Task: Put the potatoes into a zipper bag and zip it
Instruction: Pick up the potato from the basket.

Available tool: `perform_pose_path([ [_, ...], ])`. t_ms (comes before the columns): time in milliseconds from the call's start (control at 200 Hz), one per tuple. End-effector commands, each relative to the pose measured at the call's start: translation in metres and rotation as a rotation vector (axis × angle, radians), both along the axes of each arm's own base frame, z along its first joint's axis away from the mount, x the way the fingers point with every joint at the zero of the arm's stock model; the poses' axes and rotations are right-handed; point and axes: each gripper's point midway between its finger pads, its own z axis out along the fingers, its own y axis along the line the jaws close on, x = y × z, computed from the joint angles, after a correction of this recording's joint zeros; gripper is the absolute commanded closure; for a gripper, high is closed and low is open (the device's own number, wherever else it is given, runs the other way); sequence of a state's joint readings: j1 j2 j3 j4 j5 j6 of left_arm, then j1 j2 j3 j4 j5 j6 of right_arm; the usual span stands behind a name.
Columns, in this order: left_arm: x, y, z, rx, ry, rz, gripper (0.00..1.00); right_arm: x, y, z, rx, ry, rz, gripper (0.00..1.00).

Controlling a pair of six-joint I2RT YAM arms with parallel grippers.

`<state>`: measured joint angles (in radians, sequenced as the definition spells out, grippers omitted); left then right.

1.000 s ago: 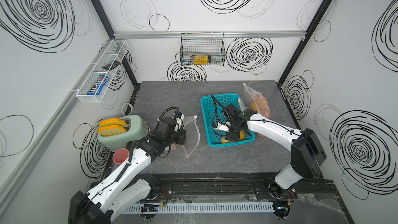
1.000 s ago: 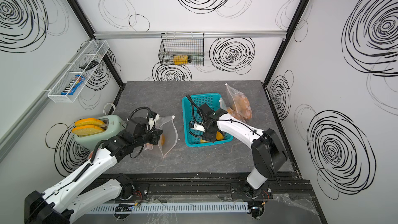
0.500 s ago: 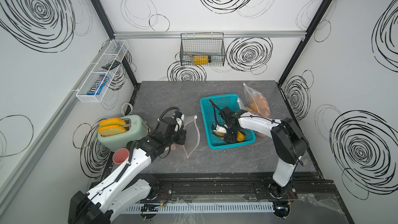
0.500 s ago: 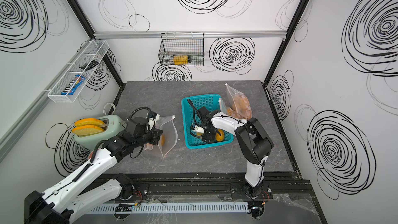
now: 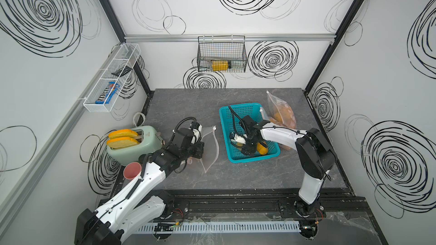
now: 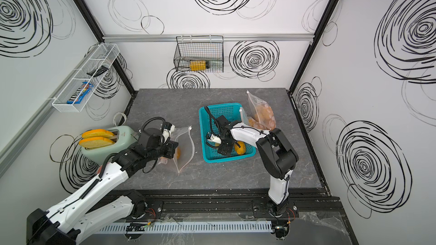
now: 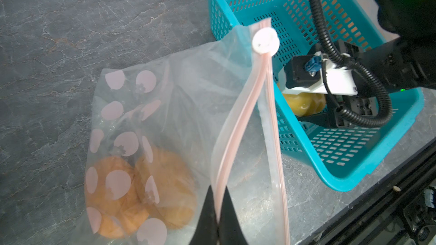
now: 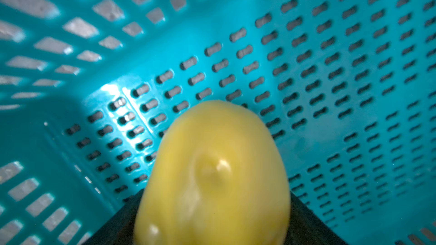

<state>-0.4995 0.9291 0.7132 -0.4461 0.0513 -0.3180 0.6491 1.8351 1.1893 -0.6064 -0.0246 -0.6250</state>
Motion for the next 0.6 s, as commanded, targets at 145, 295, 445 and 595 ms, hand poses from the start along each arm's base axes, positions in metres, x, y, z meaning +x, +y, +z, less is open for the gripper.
perform_pose_path([
  [145, 0.003, -0.002, 0.004, -0.010, -0.030, 0.010, 1.00, 0.008, 0.021, 0.001, 0.060, 0.036, -0.031, 0.32],
  [295, 0.003, -0.002, 0.004, -0.006, -0.028, 0.008, 1.00, 0.014, 0.025, 0.010, 0.076, 0.024, -0.066, 0.42],
  [445, 0.003, -0.003, 0.004, -0.008, -0.028, 0.007, 1.00, 0.019, 0.042, 0.041, 0.195, -0.014, -0.084, 0.48],
  [595, 0.003, -0.003, 0.004, -0.007, -0.029, 0.007, 1.00, 0.030, 0.051, 0.076, 0.304, -0.074, -0.157, 0.49],
])
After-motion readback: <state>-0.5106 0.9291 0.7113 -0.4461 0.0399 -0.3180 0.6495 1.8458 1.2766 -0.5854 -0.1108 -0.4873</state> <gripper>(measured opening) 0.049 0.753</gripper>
